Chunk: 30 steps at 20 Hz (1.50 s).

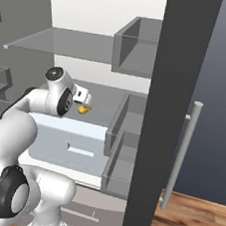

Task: Retrieve a lemon from the fridge and place it on the cutting board with the fish.

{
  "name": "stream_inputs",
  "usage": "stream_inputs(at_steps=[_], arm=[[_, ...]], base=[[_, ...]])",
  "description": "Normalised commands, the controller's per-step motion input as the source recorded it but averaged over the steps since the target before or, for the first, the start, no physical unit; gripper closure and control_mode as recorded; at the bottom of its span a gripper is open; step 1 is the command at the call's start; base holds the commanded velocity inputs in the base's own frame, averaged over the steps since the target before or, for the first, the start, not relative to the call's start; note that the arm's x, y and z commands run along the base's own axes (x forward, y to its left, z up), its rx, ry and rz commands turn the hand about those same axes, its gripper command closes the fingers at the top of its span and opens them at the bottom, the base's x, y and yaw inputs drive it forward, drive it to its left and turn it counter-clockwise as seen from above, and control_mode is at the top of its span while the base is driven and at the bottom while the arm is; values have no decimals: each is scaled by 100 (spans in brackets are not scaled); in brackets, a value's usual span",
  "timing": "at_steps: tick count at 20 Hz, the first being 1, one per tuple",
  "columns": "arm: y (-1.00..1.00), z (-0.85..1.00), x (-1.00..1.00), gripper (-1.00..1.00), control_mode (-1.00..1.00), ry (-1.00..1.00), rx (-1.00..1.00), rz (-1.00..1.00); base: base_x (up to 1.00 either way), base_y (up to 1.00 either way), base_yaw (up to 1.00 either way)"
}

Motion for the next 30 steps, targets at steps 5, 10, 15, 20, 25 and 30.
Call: stream_inputs(at_steps=[5,10,15,20,25,30], arm=[[0,-27,39,-100,-100,2,0,0],[0,-19,41,-100,-100,1,0,0],[0,-9,2,-100,-100,4,0,0],[0,-15,15,-100,-100,3,0,0],[0,-16,24,-100,-100,0,0,0],[1,-16,11,-100,-100,1,0,0]], base=[[0,0,0],[0,0,0],[0,0,0],[0,0,0],[0,0,0],[0,0,0]])
